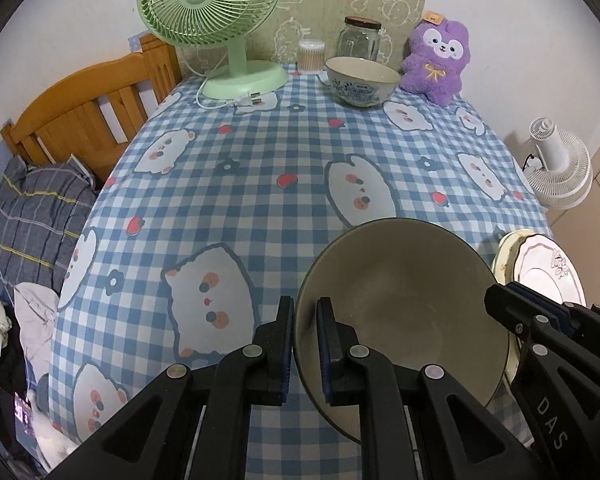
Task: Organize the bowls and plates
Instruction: 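Lower the second bowl into the first cream bowl, open both grippers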
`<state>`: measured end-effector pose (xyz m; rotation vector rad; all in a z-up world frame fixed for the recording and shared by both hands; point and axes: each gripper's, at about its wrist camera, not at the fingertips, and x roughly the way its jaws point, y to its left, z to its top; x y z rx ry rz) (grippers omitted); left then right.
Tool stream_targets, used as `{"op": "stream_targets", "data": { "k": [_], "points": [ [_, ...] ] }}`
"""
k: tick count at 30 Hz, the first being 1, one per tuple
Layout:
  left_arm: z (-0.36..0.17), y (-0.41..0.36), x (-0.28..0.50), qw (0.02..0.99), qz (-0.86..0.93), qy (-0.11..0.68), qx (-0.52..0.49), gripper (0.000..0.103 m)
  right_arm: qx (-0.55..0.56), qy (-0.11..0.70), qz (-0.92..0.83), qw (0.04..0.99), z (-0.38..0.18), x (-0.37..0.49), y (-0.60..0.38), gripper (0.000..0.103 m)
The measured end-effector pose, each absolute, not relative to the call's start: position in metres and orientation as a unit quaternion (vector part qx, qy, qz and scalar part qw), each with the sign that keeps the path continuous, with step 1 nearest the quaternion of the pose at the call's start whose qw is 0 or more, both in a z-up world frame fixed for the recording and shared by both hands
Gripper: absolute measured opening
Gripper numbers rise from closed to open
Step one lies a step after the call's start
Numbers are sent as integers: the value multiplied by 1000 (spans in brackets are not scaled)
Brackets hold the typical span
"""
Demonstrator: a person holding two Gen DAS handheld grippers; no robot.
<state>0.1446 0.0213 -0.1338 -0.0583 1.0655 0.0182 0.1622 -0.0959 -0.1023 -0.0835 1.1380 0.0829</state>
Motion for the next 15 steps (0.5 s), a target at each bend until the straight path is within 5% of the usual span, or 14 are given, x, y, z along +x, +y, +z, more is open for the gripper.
{"op": "stream_targets", "data": {
  "k": [15],
  "points": [
    [-133,19,145,858,13,512,-29,13,-12,558,33,829,-108,165,-102,13]
  ]
}}
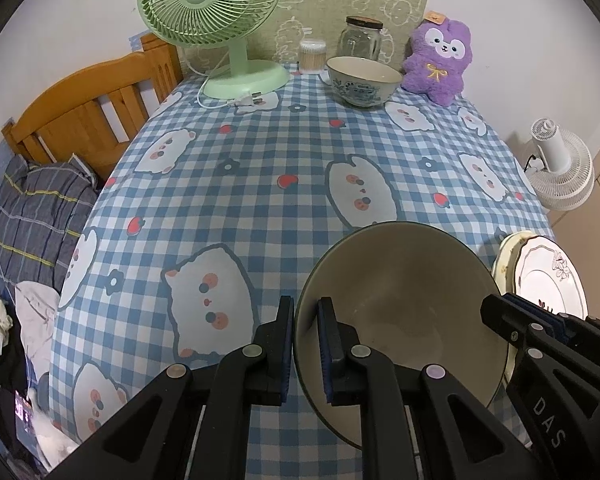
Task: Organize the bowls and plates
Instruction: 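Lower the second bowl into the first cream bowl, open both grippers, then move both grippers to the blue-patterned bowl beside the glass jar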
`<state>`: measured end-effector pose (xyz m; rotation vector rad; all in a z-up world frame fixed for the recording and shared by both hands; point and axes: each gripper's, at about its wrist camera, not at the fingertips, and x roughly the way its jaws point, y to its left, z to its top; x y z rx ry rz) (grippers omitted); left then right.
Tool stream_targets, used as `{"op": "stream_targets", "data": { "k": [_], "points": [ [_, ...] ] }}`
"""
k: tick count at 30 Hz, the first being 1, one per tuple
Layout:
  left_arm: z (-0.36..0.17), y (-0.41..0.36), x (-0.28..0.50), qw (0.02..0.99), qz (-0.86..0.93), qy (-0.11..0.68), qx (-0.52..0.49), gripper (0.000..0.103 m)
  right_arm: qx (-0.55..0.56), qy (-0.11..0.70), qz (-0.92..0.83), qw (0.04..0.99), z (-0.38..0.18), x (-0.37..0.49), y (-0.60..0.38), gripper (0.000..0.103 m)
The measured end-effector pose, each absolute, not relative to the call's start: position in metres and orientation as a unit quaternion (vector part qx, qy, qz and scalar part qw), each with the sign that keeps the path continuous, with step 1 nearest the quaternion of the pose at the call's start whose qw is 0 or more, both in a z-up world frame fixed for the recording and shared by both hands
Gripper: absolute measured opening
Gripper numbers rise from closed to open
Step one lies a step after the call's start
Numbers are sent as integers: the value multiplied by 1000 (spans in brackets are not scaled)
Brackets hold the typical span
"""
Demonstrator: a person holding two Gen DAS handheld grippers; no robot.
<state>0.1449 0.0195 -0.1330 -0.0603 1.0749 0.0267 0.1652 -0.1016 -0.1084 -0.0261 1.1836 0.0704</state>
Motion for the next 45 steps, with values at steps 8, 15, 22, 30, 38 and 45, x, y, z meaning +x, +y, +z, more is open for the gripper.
{"op": "stream_targets", "data": {
  "k": [8,15,22,30,38,45],
  "points": [
    [-118,19,140,862,16,506,-33,36,-7,540,43,840,-92,162,-105,47],
    [-89,18,134,872,27,488,-26,50,-4,512,53,857,-56,156,-112,52],
    [-54,21,131,889,36,456,-24,70,-6,472,49,880,-18,149,-124,70],
    [-18,27,143,903,4,430,-10,79,10,439,29,898,21,158,-124,81],
    [12,31,157,915,-18,403,4,87,7,412,-4,911,52,168,-115,82],
    [30,32,163,917,-38,396,-5,91,4,389,-1,921,72,167,-112,83]
  ]
}}
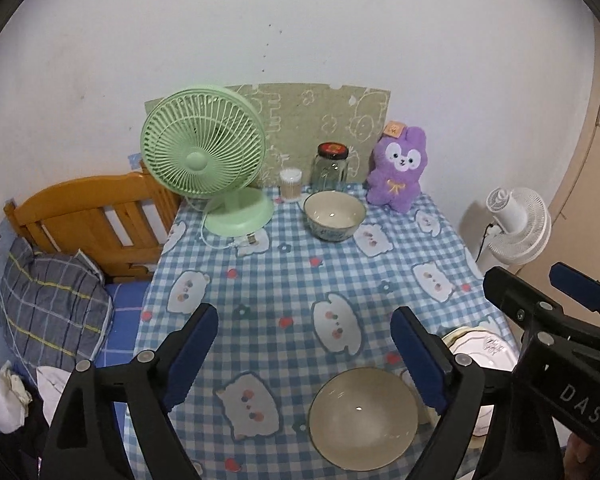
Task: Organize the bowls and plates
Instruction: 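Move both grippers to the blue-patterned bowl beside the glass jar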
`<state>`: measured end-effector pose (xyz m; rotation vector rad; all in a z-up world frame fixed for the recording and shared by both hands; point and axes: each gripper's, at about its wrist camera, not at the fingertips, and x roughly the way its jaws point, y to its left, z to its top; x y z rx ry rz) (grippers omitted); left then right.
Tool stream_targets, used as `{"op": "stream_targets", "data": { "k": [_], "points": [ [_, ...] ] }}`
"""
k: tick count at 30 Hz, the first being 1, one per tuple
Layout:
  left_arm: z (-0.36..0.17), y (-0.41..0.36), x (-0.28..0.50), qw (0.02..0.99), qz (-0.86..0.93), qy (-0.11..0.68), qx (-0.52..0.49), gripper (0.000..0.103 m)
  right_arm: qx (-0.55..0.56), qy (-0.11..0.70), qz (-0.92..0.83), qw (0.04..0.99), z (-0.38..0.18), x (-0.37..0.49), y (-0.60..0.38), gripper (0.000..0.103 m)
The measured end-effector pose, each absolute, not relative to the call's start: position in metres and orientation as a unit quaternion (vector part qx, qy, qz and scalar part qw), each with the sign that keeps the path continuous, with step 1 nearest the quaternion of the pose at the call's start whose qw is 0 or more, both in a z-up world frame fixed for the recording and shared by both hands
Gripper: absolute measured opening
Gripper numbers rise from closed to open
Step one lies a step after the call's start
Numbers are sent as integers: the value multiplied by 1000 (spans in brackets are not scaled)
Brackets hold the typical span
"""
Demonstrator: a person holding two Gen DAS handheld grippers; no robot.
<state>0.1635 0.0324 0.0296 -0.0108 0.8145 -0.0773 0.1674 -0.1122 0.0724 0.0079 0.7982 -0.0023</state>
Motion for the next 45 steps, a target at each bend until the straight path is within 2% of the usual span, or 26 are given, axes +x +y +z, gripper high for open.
{"op": "stream_targets", "data": {
  "k": [7,21,24,40,45],
  "points": [
    [48,19,170,930,-23,368,2,102,-5,375,9,927,92,183,-120,83],
    [63,-20,232,933,-10,359,-3,102,-11,378,55,924,107,254,-149,84],
    [60,-25,249,934,-5,358,-8,102,-12,377,64,924,103,276,-153,87],
    [20,-34,340,923,49,382,-27,102,-23,395,126,910,57,383,-155,87],
    [-1,-32,358,917,75,391,-36,102,-4,423,134,896,30,414,-155,87]
  ]
}}
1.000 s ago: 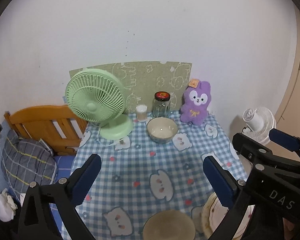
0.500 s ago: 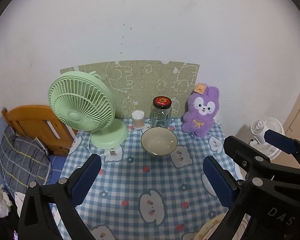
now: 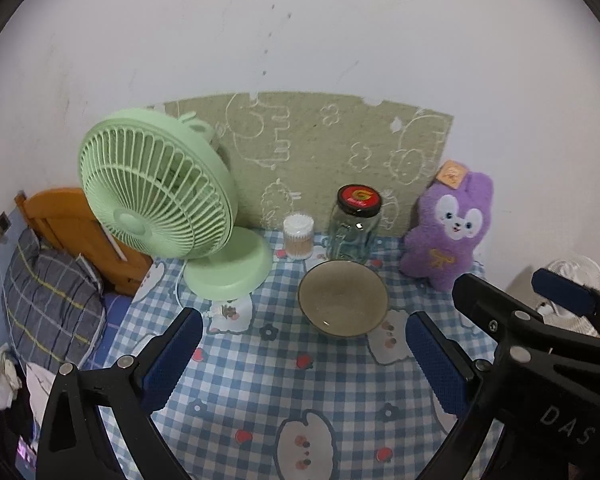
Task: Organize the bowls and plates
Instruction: 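Move both grippers to the blue-patterned bowl beside the glass jar, then close both grippers on the blue-patterned bowl's rim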
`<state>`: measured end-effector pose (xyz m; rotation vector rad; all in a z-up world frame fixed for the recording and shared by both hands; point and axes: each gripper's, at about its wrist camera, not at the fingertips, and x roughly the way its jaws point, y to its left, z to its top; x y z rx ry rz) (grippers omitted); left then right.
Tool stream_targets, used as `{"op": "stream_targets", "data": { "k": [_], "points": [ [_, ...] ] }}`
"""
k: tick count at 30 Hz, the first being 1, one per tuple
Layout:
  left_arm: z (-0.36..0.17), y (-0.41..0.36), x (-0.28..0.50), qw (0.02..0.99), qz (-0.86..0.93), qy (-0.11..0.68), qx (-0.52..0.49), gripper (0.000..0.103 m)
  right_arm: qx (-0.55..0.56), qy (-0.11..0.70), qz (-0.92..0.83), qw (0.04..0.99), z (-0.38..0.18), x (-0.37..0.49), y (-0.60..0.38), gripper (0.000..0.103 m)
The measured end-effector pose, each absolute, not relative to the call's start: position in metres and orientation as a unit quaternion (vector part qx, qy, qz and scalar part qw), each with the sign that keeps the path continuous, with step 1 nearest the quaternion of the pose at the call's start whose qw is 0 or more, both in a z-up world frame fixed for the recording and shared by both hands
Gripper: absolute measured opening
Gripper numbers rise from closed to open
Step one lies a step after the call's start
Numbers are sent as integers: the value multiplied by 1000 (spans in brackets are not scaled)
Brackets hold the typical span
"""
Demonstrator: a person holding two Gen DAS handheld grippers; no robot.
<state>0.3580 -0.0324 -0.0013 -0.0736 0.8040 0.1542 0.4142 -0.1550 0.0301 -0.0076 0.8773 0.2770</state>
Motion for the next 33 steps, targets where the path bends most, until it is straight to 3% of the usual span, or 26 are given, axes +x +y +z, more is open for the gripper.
{"op": "stream_targets", "data": {
  "k": [5,8,12,20,25,33],
  "points": [
    [-25,-34,378,914,87,395,-24,102,-16,429,134,893,4,436,-151,87],
    [-41,-32,390,912,87,400,-37,92,-18,431,135,892,-12,448,-150,87],
    [-64,-32,406,906,90,413,-40,91,-28,436,137,889,-34,464,-147,80],
    [-94,-32,441,900,92,425,-13,72,-35,435,147,888,-67,493,-139,66],
    [-116,-25,458,892,87,442,-23,54,-40,443,144,884,-88,510,-133,57],
    [-146,-17,475,882,86,463,-31,46,-37,460,141,876,-119,530,-133,50]
  ]
}}
